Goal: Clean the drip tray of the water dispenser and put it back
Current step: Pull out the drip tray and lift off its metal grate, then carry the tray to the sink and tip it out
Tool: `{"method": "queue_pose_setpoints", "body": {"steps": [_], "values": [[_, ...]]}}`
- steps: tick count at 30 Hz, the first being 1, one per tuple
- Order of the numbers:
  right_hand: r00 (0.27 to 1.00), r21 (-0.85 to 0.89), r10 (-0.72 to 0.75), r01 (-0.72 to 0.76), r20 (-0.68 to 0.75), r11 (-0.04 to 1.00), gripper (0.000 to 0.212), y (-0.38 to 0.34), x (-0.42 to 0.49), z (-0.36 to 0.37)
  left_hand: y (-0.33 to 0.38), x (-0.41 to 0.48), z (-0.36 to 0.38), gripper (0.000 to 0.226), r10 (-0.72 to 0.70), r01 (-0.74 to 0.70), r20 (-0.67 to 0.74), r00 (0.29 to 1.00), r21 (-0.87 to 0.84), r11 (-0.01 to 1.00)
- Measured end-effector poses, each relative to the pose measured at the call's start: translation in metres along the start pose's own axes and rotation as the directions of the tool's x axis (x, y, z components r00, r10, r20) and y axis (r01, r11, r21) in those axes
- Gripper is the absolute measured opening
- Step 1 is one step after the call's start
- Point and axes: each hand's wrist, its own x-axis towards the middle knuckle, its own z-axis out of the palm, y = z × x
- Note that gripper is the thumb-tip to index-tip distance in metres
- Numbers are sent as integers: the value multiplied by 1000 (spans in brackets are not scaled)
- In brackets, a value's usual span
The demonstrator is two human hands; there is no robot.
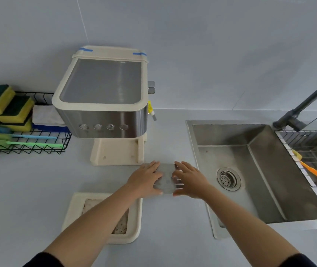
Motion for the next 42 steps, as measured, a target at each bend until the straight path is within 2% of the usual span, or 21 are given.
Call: {"method": "queue_pose_setpoints", "body": {"steps": [7, 12, 15, 20, 24, 29, 35, 42], "values": [[997, -6, -75, 75, 18, 997, 65, 5, 9, 11, -2, 8, 13, 55, -55, 58, 56, 997, -59, 997], [996, 68, -88, 87, 6, 994, 63, 14, 10, 16, -1, 12, 15, 47, -68, 74, 59, 996, -106, 992], [996, 96, -92, 90, 13, 991, 65, 17, 9, 21, -1, 12, 16, 54, -67, 74, 64, 996, -109, 991], [990, 82, -125, 119, 62, 989, 78, 14, 10, 20, 6, 1, 13, 77, -135, 136, 27, 990, -74, 988], [993, 54, -72, 67, 97, 996, 86, 13, 9, 21, 4, -3, 11, 81, -142, 140, -26, 990, -71, 988], [988, 142, -132, 120, 80, 982, 99, -4, 6, 16, -5, -33, 4, 87, -268, 253, -91, 959, -154, 955], [976, 233, -214, 201, 34, 952, 109, -46, -1, 20, -25, -90, 1, 95, -415, 378, -95, 905, -273, 885], [987, 336, -157, 134, 43, 932, 119, -87, -15, 34, -46, -132, 9, 103, -445, 398, -110, 889, -296, 869]]}}
